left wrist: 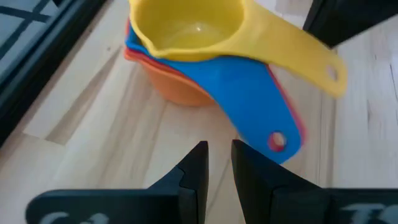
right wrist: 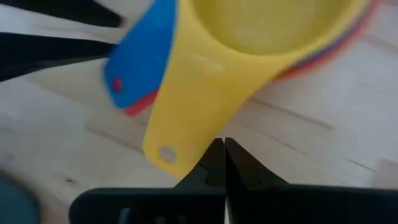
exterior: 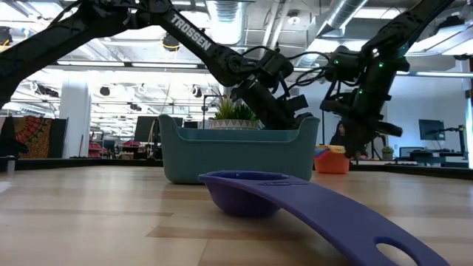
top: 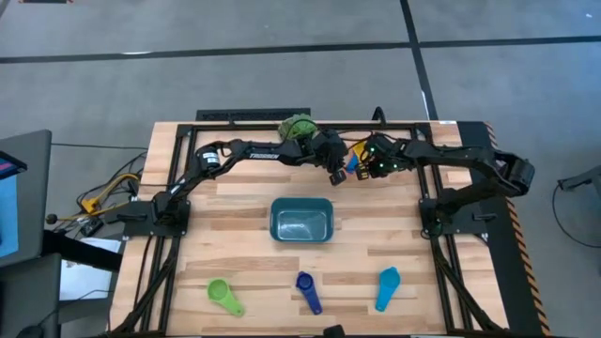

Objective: Nest measuring cups in basket
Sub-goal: Stack the yellow measuring cup on top of the blue measuring cup, then stack the green measuring cup on top of the yellow measuring cup

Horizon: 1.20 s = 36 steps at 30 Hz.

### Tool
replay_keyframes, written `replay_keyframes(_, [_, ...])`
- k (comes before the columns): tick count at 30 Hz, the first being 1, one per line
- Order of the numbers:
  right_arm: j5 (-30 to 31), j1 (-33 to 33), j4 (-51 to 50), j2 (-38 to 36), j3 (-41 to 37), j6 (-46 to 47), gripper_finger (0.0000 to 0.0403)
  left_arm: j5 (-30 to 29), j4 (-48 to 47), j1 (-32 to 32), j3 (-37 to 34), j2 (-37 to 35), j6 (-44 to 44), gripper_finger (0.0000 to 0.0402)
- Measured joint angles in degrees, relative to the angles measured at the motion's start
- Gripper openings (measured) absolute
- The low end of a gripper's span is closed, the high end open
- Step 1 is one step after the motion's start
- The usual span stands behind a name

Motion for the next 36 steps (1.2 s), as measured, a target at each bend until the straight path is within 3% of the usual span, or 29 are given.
replay_keyframes(6, [-1.9,1.7,5.9,0.3,0.0,-0.5,0.0007,0.7,-0.2,0.1,0.0,0.0,0.7,0.0059])
replay_keyframes(28, [-1.7,2.2,6.7,-1.3,0.0,0.0,0.0008,4.7,-1.3,-0.8,0.0,0.0,0.3,0.0059])
replay_keyframes(36, [-0.5,4.5,6.0,-11.0,0.0,5.5,0.0011,4.6,-20.1,-0.5,8.8,-0.6,-0.5,0.0059])
